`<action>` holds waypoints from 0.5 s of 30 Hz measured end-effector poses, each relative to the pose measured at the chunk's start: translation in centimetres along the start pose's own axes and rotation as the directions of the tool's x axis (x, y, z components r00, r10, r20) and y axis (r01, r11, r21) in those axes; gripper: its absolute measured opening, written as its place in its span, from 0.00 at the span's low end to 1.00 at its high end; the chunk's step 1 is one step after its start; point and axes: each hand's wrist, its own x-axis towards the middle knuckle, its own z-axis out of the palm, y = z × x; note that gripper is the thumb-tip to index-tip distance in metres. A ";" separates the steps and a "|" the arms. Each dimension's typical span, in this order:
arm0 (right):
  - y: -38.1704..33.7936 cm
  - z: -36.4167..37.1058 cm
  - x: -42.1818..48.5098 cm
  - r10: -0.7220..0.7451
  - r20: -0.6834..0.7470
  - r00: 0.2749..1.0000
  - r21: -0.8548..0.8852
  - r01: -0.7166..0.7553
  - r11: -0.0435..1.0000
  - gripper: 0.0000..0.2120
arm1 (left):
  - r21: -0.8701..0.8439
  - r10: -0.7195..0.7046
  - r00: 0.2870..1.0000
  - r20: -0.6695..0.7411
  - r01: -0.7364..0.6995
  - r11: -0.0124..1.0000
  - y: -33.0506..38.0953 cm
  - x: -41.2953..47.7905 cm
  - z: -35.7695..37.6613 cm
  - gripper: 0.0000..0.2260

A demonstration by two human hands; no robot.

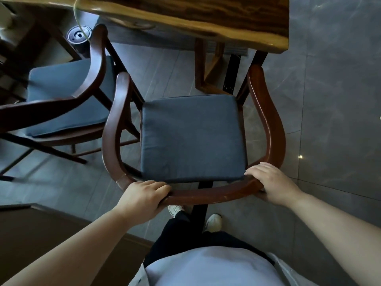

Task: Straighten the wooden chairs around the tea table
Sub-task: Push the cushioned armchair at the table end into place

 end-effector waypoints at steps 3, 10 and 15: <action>1.0 -0.6 0.8 -0.096 0.074 0.993 -0.142 0.106 0.984 0.13 | -0.002 0.023 0.999 -0.032 -0.023 1.000 -0.1 -0.1 0.3 0.17; 1.8 -2.5 2.2 -0.110 0.074 0.991 -0.191 0.122 0.974 0.12 | -0.019 -0.016 0.997 -0.077 0.014 1.000 -0.8 1.7 -0.7 0.09; 2.7 -3.1 2.7 -0.087 0.126 0.988 -0.173 0.108 0.979 0.13 | -0.034 -0.029 0.996 -0.090 0.026 0.999 0.2 2.4 -0.6 0.07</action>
